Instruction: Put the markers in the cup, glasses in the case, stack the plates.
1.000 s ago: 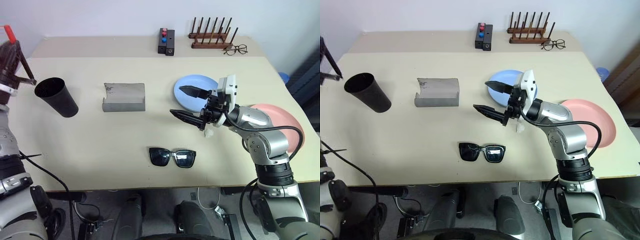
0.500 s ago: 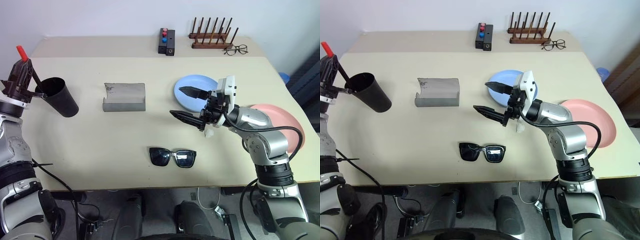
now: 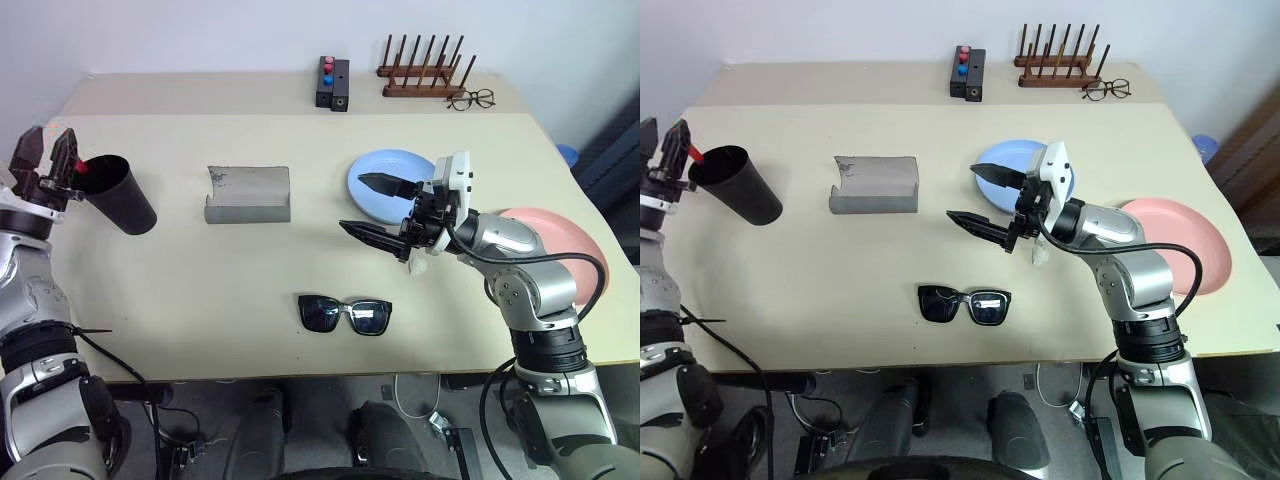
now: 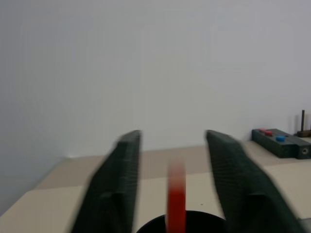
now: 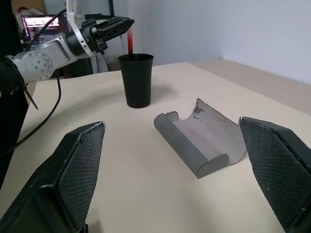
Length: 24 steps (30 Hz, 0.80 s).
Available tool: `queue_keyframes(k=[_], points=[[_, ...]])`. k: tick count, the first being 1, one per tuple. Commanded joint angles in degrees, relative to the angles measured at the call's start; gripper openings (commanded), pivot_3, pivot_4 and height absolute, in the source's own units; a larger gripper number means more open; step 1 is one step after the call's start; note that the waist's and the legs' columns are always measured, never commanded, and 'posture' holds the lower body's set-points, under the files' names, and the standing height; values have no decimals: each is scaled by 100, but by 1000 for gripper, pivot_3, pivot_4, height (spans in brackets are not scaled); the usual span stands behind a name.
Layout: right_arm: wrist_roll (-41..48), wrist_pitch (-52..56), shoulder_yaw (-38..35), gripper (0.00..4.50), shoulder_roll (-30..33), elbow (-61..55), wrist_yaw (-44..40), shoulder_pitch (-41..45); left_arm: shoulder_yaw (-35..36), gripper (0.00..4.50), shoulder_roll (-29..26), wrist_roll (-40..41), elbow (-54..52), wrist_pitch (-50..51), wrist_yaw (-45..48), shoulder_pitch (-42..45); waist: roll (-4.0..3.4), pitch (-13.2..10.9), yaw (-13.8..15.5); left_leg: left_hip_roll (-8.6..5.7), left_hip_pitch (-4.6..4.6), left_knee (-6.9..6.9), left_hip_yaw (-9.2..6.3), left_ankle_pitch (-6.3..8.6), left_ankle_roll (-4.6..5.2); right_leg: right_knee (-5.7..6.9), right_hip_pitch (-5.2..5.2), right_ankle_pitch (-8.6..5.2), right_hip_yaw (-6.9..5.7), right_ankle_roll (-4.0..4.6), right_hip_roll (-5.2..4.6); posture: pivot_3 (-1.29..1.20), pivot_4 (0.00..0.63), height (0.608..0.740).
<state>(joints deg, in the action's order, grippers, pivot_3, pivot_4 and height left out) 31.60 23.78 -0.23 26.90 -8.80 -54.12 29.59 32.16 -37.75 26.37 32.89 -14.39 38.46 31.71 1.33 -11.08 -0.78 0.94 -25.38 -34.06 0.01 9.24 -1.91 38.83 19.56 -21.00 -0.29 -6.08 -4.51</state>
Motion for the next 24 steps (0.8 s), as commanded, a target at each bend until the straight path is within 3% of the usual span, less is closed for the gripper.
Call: queue_keyframes(k=[1,2,11,13,20,24], points=[[17,-60,-46,4500,37,-218,16,4,-44,4213,-76,-6,-121,-123,-15,119,0,0,0,0,0,0,0,0,0,0,0,0,0,0,0,0,150,740],[14,-65,-43,4500,35,-207,14,8,-83,4455,-85,-4,-226,-28,-36,128,0,0,0,0,0,0,0,0,0,0,0,0,0,0,0,0,150,740],[-4,-118,-74,4500,91,-85,-55,-3,-1003,4455,-382,807,-2715,2484,585,-253,-2,-1,-8,-1,0,-2,0,0,0,2,-2,0,1,0,0,0,150,740],[-53,-175,-49,4500,64,-3,-65,24,-1461,4455,-486,520,-2840,2824,676,-194,-3,-1,-8,1,2,-2,-2,0,-1,5,-2,0,1,1,0,0,150,740],[-131,-269,22,4500,-90,-16,2,-20,-2893,4455,-425,-1037,-1481,3020,529,625,-4,-1,-2,0,4,-7,-1,-6,5,18,2,0,3,1,15,0,150,740],[-164,-304,12,4500,-94,-73,57,-96,-3241,4455,-17,-1286,-429,2767,889,1172,-3,-2,20,-2,1,-5,3,-6,6,18,5,-1,4,0,14,0,150,740]])
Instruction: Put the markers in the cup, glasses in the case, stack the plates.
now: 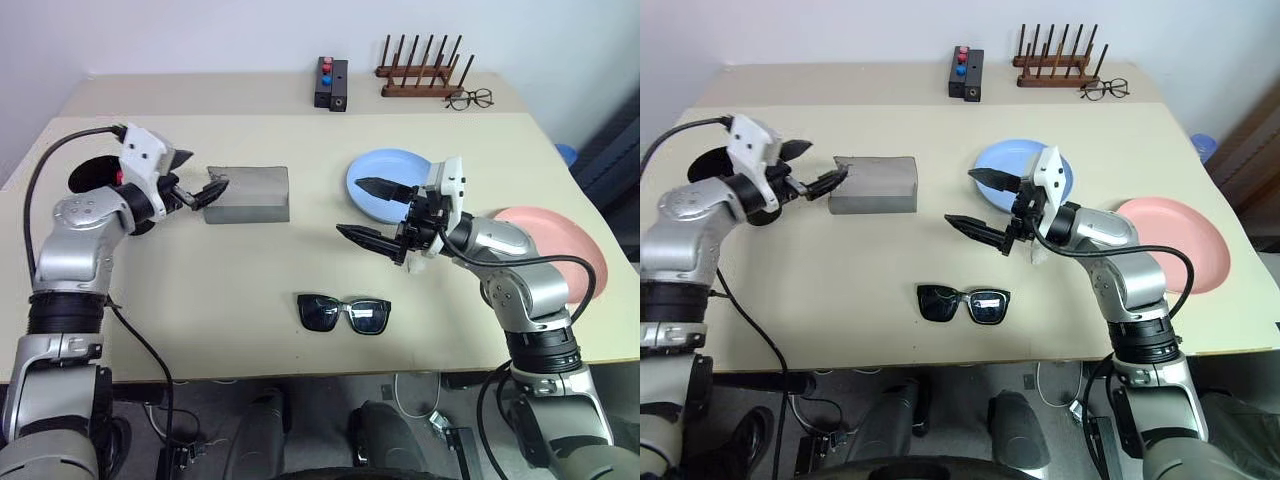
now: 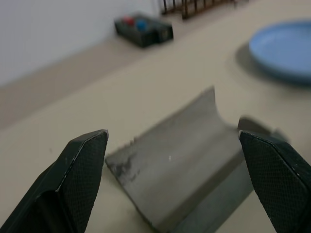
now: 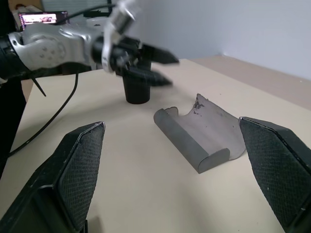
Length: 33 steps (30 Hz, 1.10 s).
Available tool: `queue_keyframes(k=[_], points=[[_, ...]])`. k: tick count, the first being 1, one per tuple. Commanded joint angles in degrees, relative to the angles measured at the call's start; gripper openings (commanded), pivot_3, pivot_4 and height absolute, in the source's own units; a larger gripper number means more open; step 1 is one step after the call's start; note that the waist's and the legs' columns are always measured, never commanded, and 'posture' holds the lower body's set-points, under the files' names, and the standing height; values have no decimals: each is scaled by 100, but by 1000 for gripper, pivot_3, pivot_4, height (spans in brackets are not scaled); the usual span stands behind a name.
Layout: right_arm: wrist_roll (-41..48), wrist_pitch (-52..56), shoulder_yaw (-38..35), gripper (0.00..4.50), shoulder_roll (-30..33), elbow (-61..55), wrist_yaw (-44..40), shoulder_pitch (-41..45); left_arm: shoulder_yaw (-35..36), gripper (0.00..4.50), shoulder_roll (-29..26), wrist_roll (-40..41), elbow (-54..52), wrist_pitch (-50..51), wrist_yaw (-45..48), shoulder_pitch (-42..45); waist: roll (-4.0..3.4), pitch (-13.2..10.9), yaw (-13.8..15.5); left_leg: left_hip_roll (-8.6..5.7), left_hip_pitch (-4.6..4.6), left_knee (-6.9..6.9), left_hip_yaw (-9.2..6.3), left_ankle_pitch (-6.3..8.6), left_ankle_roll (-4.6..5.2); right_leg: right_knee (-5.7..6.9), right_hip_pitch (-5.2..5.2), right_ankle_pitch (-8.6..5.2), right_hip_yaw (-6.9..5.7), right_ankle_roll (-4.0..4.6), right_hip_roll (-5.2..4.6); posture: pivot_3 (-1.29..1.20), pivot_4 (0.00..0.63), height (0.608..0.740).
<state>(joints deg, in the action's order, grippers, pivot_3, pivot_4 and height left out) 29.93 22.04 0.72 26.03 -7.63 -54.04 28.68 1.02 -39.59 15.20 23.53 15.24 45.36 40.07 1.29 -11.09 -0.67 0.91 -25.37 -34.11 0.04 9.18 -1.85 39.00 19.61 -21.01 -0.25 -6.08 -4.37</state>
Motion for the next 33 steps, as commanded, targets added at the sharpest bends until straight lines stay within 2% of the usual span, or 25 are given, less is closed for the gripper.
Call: queue_keyframes(k=[1,10,16,23,26,33], points=[[4,-131,-85,4500,-7,-210,65,-19,-179,4455,292,-158,766,-110,362,477,1,-1,13,0,-2,0,-1,0,0,0,1,0,-1,0,1,0,150,740],[-14,-144,-99,4500,32,-333,188,-108,-502,4455,789,-743,2733,-794,1093,1438,2,-1,-16,-2,-5,-3,0,-1,0,1,5,0,-2,0,3,0,150,740],[-2,-110,-183,4500,158,-280,174,-157,-585,4455,789,-936,3169,-761,1737,1741,2,-1,-6,-2,-8,-4,1,-1,0,2,6,0,-2,-1,3,0,150,740],[26,51,-129,4500,173,-278,307,-168,-659,4455,873,-1203,3487,-987,1926,1861,2,-1,-3,-2,-8,-5,0,-1,0,3,6,0,-2,0,3,0,150,740],[4,39,-79,4500,124,-348,352,-194,-698,3631,885,-1296,3600,-974,2042,1876,2,-1,-4,-2,-8,-5,0,-1,0,3,6,0,-2,-1,3,0,150,740],[-2,9,-87,4500,138,-333,356,-178,-671,267,954,-1401,3698,-1057,2148,1867,3,-2,3,-2,-6,-8,-1,-2,1,7,4,0,-2,-1,3,0,150,740]])
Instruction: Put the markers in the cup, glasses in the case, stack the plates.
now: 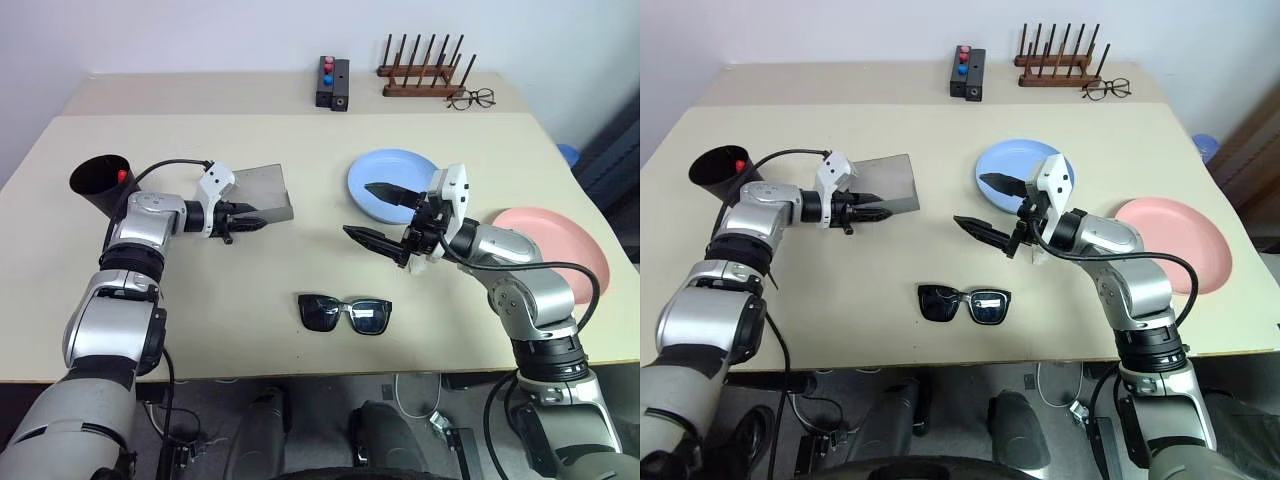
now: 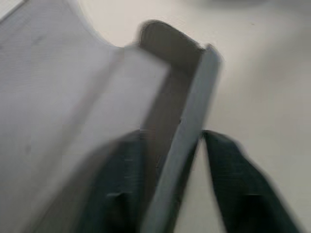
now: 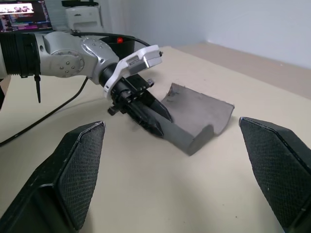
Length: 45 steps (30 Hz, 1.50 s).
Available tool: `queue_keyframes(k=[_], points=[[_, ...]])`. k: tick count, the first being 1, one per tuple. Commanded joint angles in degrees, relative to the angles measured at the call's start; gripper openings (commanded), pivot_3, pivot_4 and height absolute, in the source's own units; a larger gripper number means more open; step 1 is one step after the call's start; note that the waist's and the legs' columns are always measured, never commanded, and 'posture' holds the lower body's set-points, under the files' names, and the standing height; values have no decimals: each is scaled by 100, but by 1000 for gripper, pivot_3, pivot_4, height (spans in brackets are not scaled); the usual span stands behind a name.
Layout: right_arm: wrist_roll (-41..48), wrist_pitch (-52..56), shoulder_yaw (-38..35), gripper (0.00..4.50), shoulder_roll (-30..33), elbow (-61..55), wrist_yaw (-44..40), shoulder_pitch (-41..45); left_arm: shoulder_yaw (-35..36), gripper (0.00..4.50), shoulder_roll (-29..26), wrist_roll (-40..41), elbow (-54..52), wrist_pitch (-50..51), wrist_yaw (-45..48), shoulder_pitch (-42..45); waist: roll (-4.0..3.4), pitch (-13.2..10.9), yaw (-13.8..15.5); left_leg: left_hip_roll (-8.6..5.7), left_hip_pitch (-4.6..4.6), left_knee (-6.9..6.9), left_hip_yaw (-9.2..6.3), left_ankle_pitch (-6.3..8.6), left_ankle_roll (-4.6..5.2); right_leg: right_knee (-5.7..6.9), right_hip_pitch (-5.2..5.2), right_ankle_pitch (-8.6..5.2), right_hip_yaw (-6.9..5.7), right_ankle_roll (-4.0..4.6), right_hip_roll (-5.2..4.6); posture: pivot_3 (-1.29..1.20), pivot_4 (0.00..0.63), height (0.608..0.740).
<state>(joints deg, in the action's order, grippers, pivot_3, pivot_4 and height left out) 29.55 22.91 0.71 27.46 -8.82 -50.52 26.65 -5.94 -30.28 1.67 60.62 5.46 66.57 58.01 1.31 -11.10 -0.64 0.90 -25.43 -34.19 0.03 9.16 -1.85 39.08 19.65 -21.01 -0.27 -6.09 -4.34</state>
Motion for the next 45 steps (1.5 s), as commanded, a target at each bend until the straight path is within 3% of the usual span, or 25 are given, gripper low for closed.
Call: queue_keyframes(k=[1,9,13,18,24,33,41,45], points=[[29,-82,-81,4500,-6,-209,7,37,35,70,32,-47,-2,-80,37,73,1,0,-2,0,-1,-1,0,-1,1,0,0,0,0,0,0,0,150,740],[9,-89,-33,4500,-39,-198,16,61,253,70,71,305,-315,70,569,50,0,0,-1,-1,-1,-2,0,-1,2,0,-1,0,-1,-1,-3,0,150,740],[2,-97,-27,4500,-36,-184,3,62,235,70,-130,744,-1317,1163,1551,-185,0,-1,-15,-1,-3,-1,0,-1,2,0,0,0,-1,0,-2,0,150,740],[-7,-115,-38,4500,-5,-153,-10,68,-240,70,-1051,1062,-3325,2324,2510,-1169,-7,-5,-137,5,-1,7,1,-1,1,0,5,0,6,1,3,0,150,740],[-11,-136,-31,4500,5,-128,-23,56,-788,70,-2092,1606,-4667,2502,2593,-2027,-13,-9,-119,5,1,5,-4,-3,-2,2,0,-1,6,3,-14,0,150,740],[-13,-141,-14,4500,-11,-129,-23,60,-850,70,-2168,1543,-5180,2702,2447,-2594,-13,-9,-17,5,-1,6,-3,-5,3,1,3,-1,7,8,-24,0,150,740],[-21,-141,-23,4500,4,-131,-19,47,-828,70,-1998,1506,-4956,2760,2245,-2599,-13,-9,-13,5,0,6,-3,-5,4,1,3,-1,6,7,-22,0,150,740],[-22,-154,-9,4500,-17,-129,-18,46,-797,1581,-1938,1572,-5035,2801,2270,-2572,-13,-9,-12,5,1,5,-3,-5,4,1,2,0,6,7,-21,0,150,740]])
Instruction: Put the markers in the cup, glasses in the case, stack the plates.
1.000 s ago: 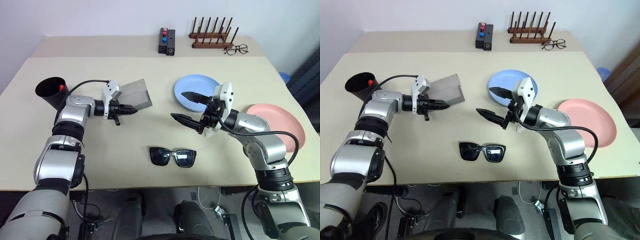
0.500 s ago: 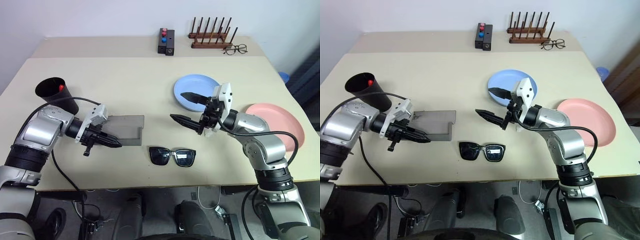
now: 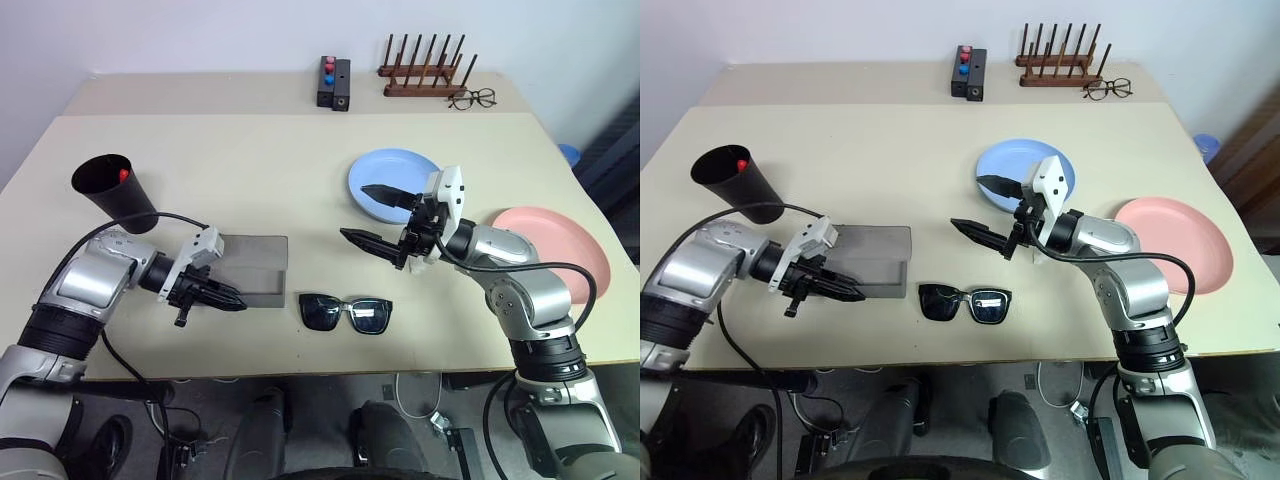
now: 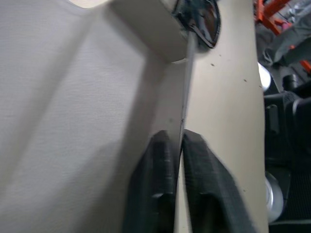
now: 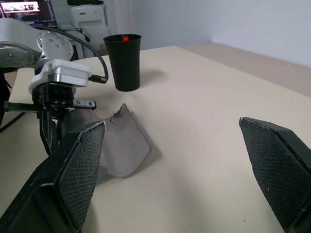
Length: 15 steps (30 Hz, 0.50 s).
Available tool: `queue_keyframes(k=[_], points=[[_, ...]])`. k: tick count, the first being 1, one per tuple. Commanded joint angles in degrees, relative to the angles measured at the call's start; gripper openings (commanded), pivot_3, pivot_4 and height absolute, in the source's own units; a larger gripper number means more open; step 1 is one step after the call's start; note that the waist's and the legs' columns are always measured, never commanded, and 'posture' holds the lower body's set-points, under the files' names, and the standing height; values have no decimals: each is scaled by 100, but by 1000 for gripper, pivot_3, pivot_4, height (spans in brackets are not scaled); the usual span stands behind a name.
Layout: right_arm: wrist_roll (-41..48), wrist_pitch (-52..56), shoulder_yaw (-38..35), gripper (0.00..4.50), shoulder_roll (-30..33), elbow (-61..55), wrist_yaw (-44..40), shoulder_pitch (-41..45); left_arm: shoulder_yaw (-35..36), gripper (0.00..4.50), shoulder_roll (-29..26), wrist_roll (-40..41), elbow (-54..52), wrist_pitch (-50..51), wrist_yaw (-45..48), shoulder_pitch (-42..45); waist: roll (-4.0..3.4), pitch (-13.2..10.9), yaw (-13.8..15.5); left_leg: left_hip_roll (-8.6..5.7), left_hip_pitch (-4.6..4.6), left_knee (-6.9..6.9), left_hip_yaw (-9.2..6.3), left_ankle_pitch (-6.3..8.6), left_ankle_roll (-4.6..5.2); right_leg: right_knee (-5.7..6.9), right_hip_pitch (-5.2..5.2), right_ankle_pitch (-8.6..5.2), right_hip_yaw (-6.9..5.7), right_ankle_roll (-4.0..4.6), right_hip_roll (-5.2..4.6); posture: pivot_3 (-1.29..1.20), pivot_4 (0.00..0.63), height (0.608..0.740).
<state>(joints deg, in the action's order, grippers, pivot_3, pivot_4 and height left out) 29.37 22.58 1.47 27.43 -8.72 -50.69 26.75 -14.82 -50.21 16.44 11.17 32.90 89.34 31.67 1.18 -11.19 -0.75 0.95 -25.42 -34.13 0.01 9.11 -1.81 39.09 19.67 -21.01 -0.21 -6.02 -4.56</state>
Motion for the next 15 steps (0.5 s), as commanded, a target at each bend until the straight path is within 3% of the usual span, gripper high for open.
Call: queue_keyframes(k=[1,6,10,15], points=[[-11,-130,-80,4500,-17,-136,-1,34,143,2104,61,167,-159,153,-8,87,0,0,0,0,0,0,0,0,0,0,0,0,0,0,0,0,150,740],[-2,-140,-115,4500,13,-112,-32,27,262,4442,-39,477,-496,769,80,404,0,0,3,0,-1,0,0,0,0,0,1,0,0,0,2,0,150,740],[193,17,-313,4500,344,-199,-314,-75,448,4442,85,944,-840,1363,35,905,0,0,11,-1,-3,-2,0,0,0,0,-1,0,-1,-1,9,0,150,740],[561,211,-748,4500,1266,-487,-1081,-555,406,4442,580,1131,-1098,1516,-352,1253,-3,-2,23,-5,-2,-3,1,3,6,-5,-6,-1,-1,-3,9,0,150,740]])
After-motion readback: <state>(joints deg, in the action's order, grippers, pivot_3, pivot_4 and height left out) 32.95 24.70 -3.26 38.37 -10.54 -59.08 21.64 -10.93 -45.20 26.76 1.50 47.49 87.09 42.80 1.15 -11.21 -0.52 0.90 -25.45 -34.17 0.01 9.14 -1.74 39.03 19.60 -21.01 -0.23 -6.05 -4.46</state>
